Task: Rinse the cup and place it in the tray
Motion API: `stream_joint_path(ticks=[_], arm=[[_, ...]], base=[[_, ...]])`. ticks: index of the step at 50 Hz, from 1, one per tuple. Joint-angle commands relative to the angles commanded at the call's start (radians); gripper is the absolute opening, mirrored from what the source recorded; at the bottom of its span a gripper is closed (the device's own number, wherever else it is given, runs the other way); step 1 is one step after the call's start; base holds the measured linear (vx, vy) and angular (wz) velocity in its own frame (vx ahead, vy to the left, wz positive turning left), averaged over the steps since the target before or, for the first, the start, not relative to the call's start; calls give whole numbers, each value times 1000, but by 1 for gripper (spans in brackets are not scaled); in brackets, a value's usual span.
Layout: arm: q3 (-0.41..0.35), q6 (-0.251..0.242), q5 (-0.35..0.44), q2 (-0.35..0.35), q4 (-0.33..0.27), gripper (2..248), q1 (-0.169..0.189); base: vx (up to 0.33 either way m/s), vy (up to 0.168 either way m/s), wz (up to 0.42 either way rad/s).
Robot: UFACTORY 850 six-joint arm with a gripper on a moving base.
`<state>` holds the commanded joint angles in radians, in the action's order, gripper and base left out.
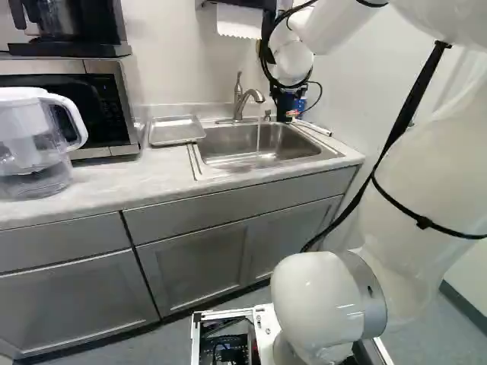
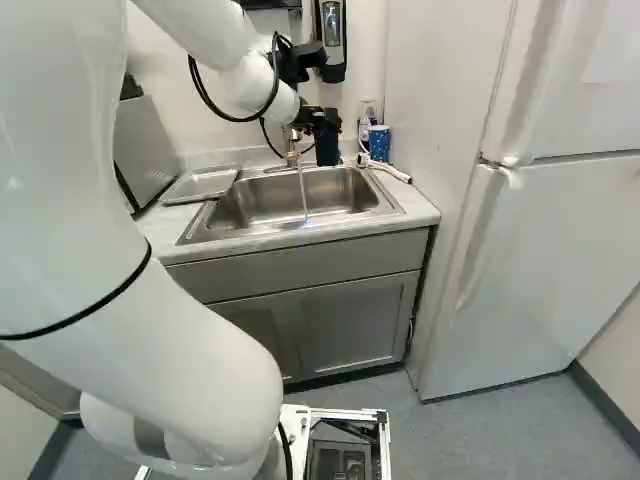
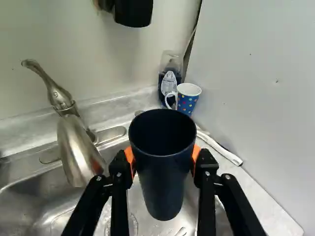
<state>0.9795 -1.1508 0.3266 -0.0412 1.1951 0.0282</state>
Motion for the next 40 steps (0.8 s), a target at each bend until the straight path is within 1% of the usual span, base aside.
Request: stream_joint_path(ticks=[5,11,25,31,40], arm=[[2,-2,0,2,-13,125,7],[7,-40,0,7,-28,125,14],[11,-39,0,12,-62,125,21],[15,-2,0,15,-77,125,21],[22,85,0,22,-103,125,21]], base=[[0,0,0],[0,0,0],[0,0,0],[0,0,0],[0,0,0]])
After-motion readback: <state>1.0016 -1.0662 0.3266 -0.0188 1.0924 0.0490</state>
